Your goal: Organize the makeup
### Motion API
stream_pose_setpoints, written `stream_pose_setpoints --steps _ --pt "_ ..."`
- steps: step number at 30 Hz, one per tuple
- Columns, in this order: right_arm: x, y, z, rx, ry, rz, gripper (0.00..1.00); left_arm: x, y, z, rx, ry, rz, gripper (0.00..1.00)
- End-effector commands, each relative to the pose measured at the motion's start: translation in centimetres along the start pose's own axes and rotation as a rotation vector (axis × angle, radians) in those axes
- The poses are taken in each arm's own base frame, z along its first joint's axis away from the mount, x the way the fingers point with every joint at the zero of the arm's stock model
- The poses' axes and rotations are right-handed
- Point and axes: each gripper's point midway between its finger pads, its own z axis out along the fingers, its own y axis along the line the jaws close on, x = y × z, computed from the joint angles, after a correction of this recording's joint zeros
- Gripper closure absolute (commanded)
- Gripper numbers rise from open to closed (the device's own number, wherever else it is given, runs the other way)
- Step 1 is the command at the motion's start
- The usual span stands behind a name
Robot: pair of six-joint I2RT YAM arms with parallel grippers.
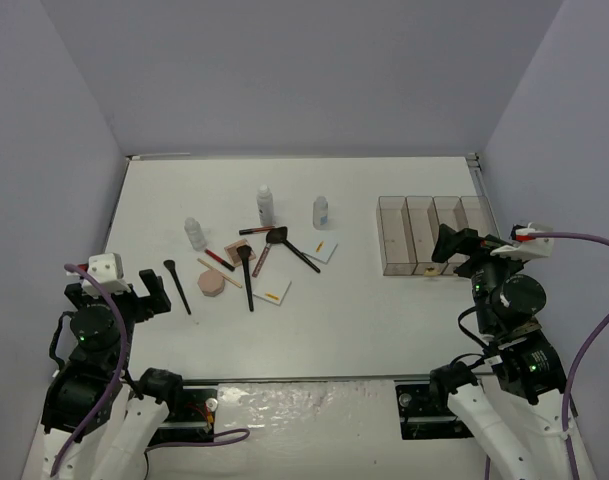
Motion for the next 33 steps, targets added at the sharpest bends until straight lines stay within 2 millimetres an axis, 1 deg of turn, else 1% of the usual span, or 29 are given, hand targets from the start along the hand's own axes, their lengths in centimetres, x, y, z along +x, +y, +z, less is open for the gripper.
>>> stream_pose_setpoints --steps 1,3,6,7,9,11,13,15,17,18,20,21,23,24,26,28,30,33 --pt "-2.4 0.9 0.0 -0.027 -0.069 0.035 0.00 -1.7 -0.1 -0.2 -0.003 -0.046 -0.032 0.03" --pt "-1.9 1.0 0.1 -0.031 -0.060 0.064 0.00 -1.6 0.0 -0.1 -0.005 -0.042 -0.028 0.03" --pt "-1.0 2.6 0.5 -0.119 -0.037 0.018 0.00 -1.8 -0.1 0.0 -0.005 -0.044 -0.032 0.03" --pt "-0.9 2.9 0.7 -0.137 -0.038 0.001 0.00 -2.0 -0.3 0.1 -0.001 -0.046 -0.035 0.03" --pt "-0.2 3.6 1.9 -0.159 -0.026 -0.018 0.00 -2.2 -0.6 0.3 0.008 -0.043 -0.040 0.03" --pt "0.8 3.9 3.5 -0.130 0.021 -0.014 0.00 -2.6 -1.0 0.6 0.021 -0.045 -0.038 0.03" --pt "2.1 4.8 5.7 -0.130 0.078 -0.013 0.00 -3.2 -1.4 1.1 0.029 -0.045 -0.034 0.03" --pt "3.7 6.7 7.8 -0.183 0.118 0.003 0.00 -3.8 -1.8 1.5 0.037 -0.043 -0.034 0.03" --pt "4.8 7.9 9.7 -0.200 0.127 0.027 0.00 -4.3 -2.3 1.8 0.052 -0.036 -0.032 0.03" --pt "5.8 9.0 11.2 -0.208 0.136 0.032 0.00 -4.4 -2.7 2.1 0.062 -0.030 -0.031 0.03" --pt "8.1 10.9 13.4 -0.216 0.157 0.003 0.00 -4.1 -3.1 2.7 0.071 -0.011 -0.027 0.03" --pt "7.8 12.1 14.2 -0.225 0.136 -0.014 0.00 -3.8 -3.1 2.9 0.068 -0.002 -0.025 0.03" --pt "10.9 14.0 16.4 -0.220 0.174 -0.102 0.03 -2.9 -3.2 3.3 0.072 0.018 -0.025 0.03" --pt "11.5 14.8 17.1 -0.232 0.180 -0.120 0.03 -2.5 -3.3 3.4 0.077 0.025 -0.022 0.03" --pt "13.2 16.5 18.8 -0.254 0.191 -0.162 0.08 -1.7 -2.9 3.4 0.063 0.042 -0.010 0.03" --pt "15.1 17.6 20.7 -0.266 0.188 -0.184 0.12 -1.7 -2.6 3.2 0.056 0.031 -0.011 0.03" --pt "18.0 18.1 22.1 -0.276 0.223 -0.214 0.18 -1.8 -2.5 2.9 0.058 0.015 -0.012 0.03" --pt "20.0 19.8 23.9 -0.308 0.229 -0.222 0.23 -1.8 -2.3 2.9 0.052 0.009 -0.012 0.03"
